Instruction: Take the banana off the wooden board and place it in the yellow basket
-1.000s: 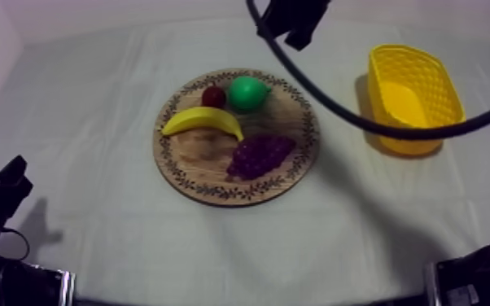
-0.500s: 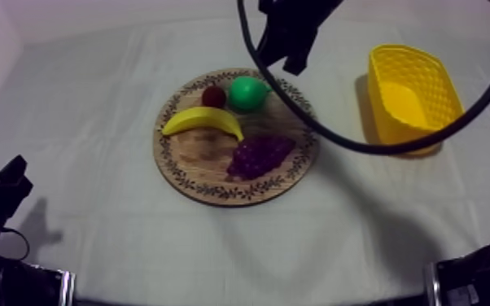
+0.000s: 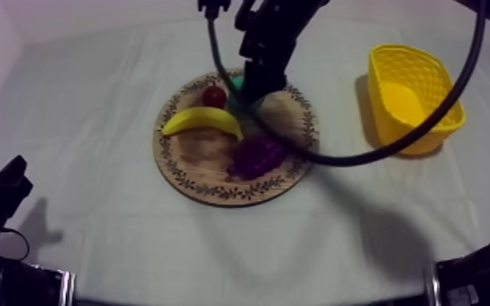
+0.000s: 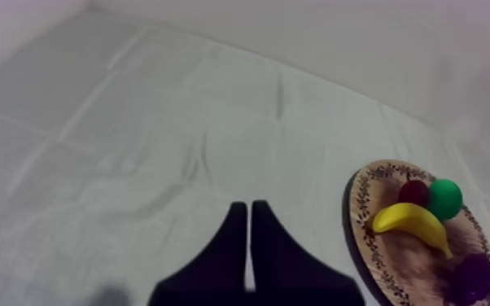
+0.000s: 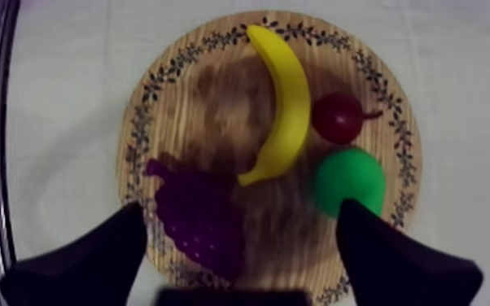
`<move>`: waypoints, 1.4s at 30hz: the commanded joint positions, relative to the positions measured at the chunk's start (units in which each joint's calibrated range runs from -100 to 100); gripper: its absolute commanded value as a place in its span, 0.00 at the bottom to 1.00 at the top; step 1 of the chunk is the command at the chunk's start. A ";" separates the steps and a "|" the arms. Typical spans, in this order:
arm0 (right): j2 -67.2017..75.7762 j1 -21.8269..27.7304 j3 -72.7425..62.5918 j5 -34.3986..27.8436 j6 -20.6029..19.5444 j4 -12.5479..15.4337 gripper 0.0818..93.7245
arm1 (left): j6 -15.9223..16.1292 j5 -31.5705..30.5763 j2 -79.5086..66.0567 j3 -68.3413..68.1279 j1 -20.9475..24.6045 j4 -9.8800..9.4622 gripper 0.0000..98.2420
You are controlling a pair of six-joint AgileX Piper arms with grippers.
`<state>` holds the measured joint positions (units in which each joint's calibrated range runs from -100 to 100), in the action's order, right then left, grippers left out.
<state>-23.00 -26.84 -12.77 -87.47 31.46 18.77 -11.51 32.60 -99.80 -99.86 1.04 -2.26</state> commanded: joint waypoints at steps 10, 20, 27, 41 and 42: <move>-5.55 -2.51 -6.65 -0.50 -1.30 0.53 0.82 | 0.00 -0.02 -0.03 -0.03 0.01 -0.01 0.00; -14.13 -4.01 -13.47 -0.31 -1.76 0.47 0.80 | 0.00 -0.02 -0.03 -0.03 0.01 -0.01 0.00; -20.94 -4.29 -18.90 -0.29 -2.05 0.04 0.80 | 0.00 -0.02 -0.03 -0.03 0.01 -0.01 0.00; -32.74 -3.08 -32.90 -2.30 -2.41 -1.31 0.79 | 0.00 -0.02 -0.03 -0.03 0.01 -0.01 0.00; -33.49 -2.92 -33.95 -2.47 -2.48 -1.31 0.79 | 0.00 -0.02 -0.03 -0.03 0.01 -0.01 0.00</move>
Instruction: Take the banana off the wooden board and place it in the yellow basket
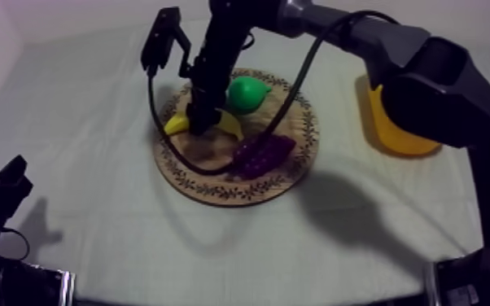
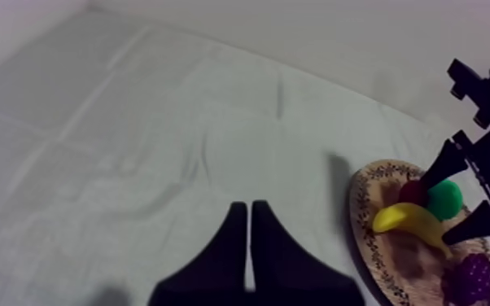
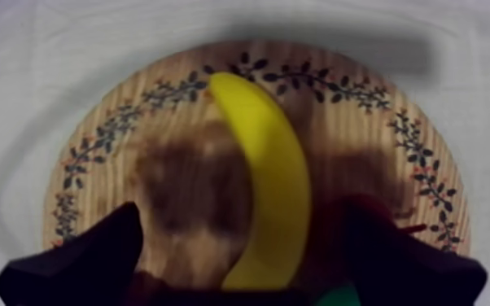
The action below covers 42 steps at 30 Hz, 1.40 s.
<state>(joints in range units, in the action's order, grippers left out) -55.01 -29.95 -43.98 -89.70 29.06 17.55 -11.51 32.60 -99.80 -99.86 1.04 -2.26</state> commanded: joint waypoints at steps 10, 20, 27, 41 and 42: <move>-8.43 1.07 -11.26 -2.21 -0.84 -0.79 0.78 | 0.00 -0.02 -0.03 -0.03 0.01 -0.01 0.00; -11.88 1.45 -13.55 -3.91 -0.71 -1.72 0.73 | 0.00 -0.02 -0.03 -0.03 0.01 -0.01 0.00; -12.54 1.38 -12.92 -4.44 -0.29 -2.43 0.56 | 0.00 -0.02 -0.03 -0.03 0.01 -0.01 0.00; -10.31 1.90 -10.06 -5.55 0.86 -2.40 0.18 | 0.00 -0.02 -0.03 -0.03 0.01 -0.01 0.00; -9.56 2.12 -9.54 -5.65 0.92 -2.35 0.18 | 0.00 -0.02 -0.03 -0.03 0.01 -0.01 0.00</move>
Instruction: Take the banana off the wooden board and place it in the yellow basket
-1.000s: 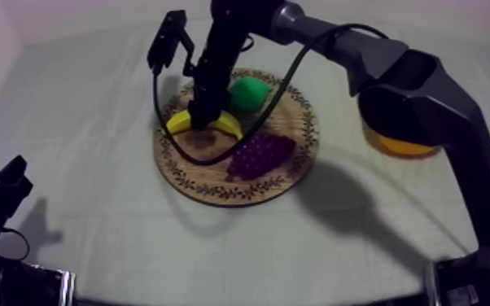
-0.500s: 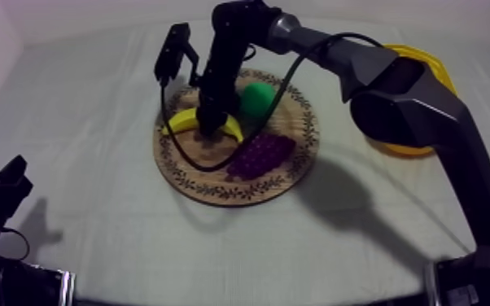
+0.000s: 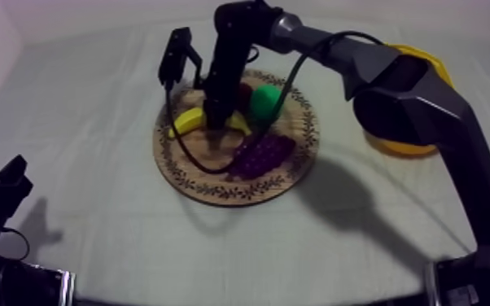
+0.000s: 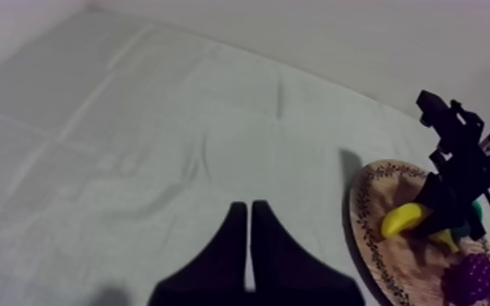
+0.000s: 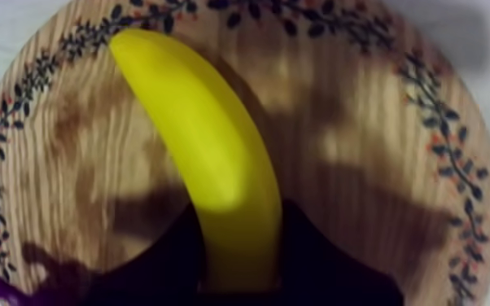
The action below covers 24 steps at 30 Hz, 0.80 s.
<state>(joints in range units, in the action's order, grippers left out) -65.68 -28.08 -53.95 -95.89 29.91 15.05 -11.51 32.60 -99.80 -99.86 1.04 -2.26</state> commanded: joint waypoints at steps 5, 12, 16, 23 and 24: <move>5.99 1.42 3.66 0.05 0.35 0.30 0.18 | 0.00 -0.02 -0.03 -0.03 0.01 -0.01 0.00; 17.14 2.98 12.26 -0.14 1.16 1.13 0.18 | 0.00 -0.02 -0.03 -0.03 0.01 -0.01 0.00; 24.95 4.27 18.15 -0.10 1.50 1.98 0.18 | 0.00 -0.02 -0.03 -0.03 0.01 -0.01 0.00; 38.05 7.03 27.79 0.48 1.06 2.86 0.18 | 0.00 -0.02 -0.03 -0.03 0.01 -0.01 0.00; 39.79 7.51 29.02 0.58 0.93 2.99 0.19 | 0.00 -0.02 -0.03 -0.03 0.01 -0.01 0.00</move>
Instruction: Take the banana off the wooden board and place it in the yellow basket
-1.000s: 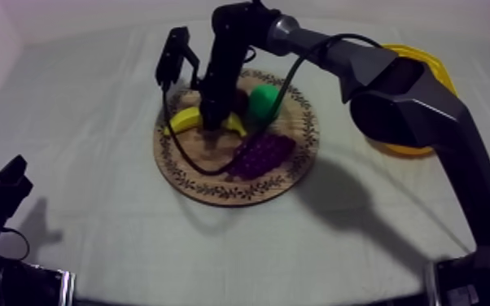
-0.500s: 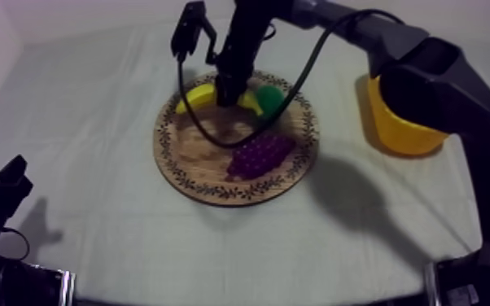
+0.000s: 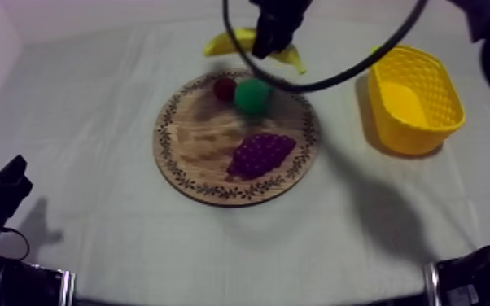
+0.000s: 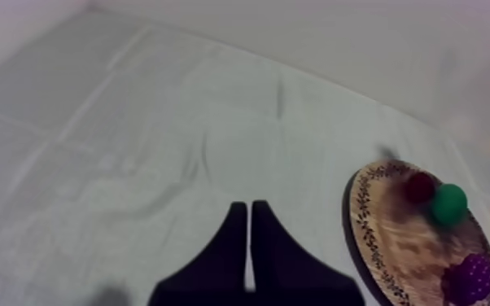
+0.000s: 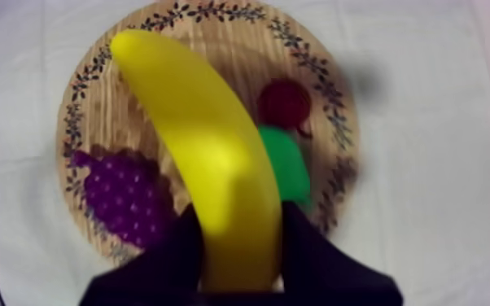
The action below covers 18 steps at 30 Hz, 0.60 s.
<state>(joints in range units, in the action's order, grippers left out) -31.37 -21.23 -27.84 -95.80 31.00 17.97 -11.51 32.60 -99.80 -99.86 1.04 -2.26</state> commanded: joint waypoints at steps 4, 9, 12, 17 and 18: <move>11.61 2.79 7.25 1.05 -0.83 0.63 0.19 | 0.00 -0.02 -0.03 -0.03 0.01 -0.01 0.00; 17.09 5.71 10.95 3.31 -2.27 0.93 0.19 | 0.00 -0.02 -0.03 -0.03 0.01 -0.01 0.00; 18.66 7.91 11.86 4.70 -3.10 1.28 0.20 | 0.00 -0.02 -0.03 -0.03 0.01 -0.01 0.00; 19.64 11.60 13.13 9.67 -4.95 1.13 0.20 | 0.00 -0.02 -0.03 -0.03 0.01 -0.01 0.00; 19.74 12.31 13.52 11.03 -5.46 1.02 0.20 | 0.00 -0.02 -0.03 -0.03 0.01 -0.01 0.00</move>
<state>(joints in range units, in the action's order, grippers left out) -11.69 -10.44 -14.66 -87.54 26.39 19.21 -11.51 32.60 -99.80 -99.86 1.04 -2.26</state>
